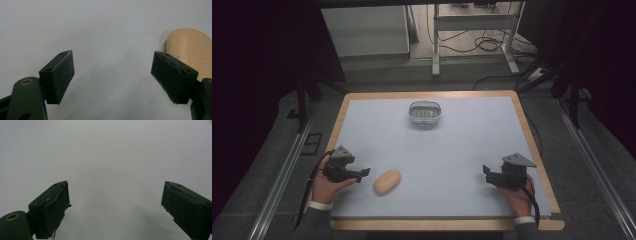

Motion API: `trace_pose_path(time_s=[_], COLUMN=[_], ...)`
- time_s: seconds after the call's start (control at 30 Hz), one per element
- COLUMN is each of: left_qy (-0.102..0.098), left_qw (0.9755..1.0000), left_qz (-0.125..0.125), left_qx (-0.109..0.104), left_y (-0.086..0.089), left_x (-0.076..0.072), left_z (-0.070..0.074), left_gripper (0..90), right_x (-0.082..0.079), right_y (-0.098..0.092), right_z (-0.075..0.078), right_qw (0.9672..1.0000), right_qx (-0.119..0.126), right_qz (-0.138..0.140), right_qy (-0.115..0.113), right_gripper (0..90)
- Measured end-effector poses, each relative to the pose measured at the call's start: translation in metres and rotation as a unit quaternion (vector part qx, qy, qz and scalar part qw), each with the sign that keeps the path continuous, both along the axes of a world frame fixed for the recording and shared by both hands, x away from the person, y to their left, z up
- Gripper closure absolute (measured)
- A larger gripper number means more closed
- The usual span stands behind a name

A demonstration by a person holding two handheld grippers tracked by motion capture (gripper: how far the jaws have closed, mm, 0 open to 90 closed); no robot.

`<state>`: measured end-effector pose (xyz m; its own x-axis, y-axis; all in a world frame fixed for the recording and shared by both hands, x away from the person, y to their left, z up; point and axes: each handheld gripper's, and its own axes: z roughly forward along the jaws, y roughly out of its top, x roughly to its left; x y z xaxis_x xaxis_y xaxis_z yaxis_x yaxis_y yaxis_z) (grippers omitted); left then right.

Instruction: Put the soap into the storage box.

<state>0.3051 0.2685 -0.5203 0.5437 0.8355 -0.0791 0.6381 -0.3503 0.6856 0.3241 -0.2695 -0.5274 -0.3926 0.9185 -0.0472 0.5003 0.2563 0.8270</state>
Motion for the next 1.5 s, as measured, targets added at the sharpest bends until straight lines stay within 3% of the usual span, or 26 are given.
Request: trace_pose_path(time_s=[0.17, 0.5, 0.87, 1.5], left_qy=[-0.003, 0.0, 0.005, 0.023], left_qw=[1.0, 1.0, 1.0, 0.9987], left_qz=[0.008, 0.007, 0.006, -0.032], left_qx=[-0.001, -0.002, 0.004, 0.031], left_y=[0.003, 0.005, 0.004, -0.005], left_x=[-0.001, -0.004, -0.003, 0.002], left_z=[0.002, 0.003, 0.004, 0.029], left_gripper=[19.2, 19.5, 20.6, 20.4], right_x=[0.0, -0.002, -0.001, 0.0], right_y=[-0.001, 0.001, 0.0, 0.001], right_z=[0.0, 0.0, 0.0, -0.001], right_qw=[1.0, 0.9999, 1.0, 1.0], right_qx=[0.006, -0.006, -0.002, -0.007], right_qz=[0.001, 0.0, 0.001, 0.002], right_qy=[0.002, -0.01, -0.002, -0.001], right_gripper=[8.2, 9.9, 10.5, 11.4])
